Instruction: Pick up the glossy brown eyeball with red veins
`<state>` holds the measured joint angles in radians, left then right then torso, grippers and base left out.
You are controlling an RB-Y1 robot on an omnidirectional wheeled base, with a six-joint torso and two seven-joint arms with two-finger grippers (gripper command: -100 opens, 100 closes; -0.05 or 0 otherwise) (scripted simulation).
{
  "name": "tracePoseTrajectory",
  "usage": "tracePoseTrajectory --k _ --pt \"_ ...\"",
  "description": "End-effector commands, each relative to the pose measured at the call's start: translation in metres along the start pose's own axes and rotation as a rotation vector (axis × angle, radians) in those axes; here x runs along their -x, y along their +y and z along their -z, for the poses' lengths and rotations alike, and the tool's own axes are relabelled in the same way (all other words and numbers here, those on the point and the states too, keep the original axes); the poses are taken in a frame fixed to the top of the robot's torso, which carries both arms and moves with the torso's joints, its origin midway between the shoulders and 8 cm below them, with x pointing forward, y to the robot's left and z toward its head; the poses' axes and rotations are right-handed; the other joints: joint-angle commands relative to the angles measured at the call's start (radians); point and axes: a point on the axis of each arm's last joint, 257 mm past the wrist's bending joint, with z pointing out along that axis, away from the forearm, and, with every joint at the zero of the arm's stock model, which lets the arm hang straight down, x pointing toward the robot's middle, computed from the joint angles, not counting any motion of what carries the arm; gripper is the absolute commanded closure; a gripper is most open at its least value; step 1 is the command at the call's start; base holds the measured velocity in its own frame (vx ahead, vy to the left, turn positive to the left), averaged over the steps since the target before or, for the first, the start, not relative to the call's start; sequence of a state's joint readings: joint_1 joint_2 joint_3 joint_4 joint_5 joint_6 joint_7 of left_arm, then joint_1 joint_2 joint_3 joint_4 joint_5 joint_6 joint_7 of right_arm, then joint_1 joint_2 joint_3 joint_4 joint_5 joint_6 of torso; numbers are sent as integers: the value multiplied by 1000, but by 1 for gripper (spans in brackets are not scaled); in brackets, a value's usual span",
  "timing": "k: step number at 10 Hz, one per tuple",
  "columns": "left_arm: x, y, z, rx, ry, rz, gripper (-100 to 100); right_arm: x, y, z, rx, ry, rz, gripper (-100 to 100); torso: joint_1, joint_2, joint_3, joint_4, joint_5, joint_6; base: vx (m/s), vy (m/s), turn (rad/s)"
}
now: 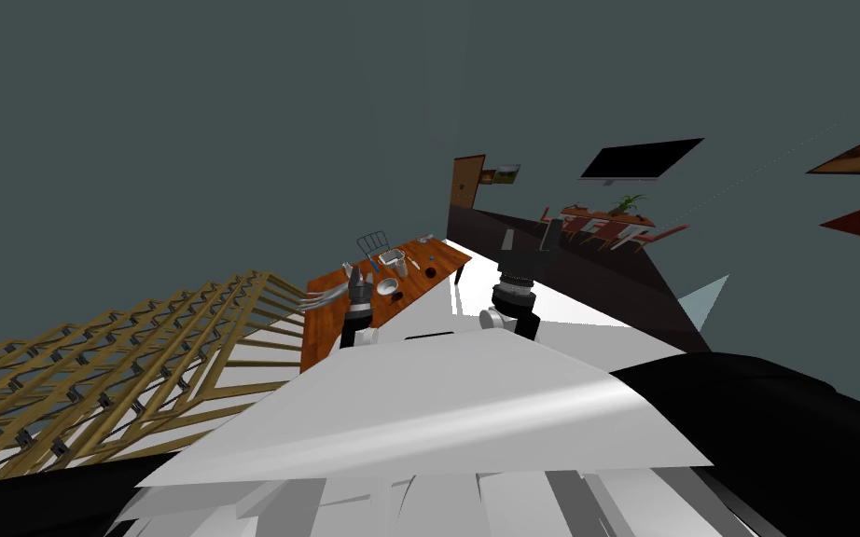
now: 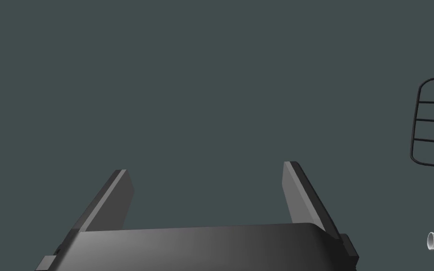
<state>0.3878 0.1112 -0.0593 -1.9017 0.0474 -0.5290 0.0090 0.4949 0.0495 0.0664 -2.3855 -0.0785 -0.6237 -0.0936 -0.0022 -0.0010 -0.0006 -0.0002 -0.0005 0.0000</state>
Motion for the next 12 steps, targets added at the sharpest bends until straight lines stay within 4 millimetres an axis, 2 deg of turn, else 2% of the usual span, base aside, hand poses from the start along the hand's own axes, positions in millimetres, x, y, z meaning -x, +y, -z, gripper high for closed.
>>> tracePoseTrajectory --k 1,4,8,12 --pt "1 16 3 30 -1 3 -100 0 0 0 0 0 0 0 0 0 0 0 0 0 12 -31 2" --pt "5 51 5 98 -4 14 -100 0 0 0 0 0 0 0 0 0 0 0 0 0 16 -37 5" --pt "13 87 10 171 -15 22 -100 0 0 0 0 0 0 0 0 0 0 0 0 0 19 -42 6" --pt "19 124 25 252 -26 23 -100 0 0 0 0 0 0 0 0 0 0 0 0 0 16 -31 5"
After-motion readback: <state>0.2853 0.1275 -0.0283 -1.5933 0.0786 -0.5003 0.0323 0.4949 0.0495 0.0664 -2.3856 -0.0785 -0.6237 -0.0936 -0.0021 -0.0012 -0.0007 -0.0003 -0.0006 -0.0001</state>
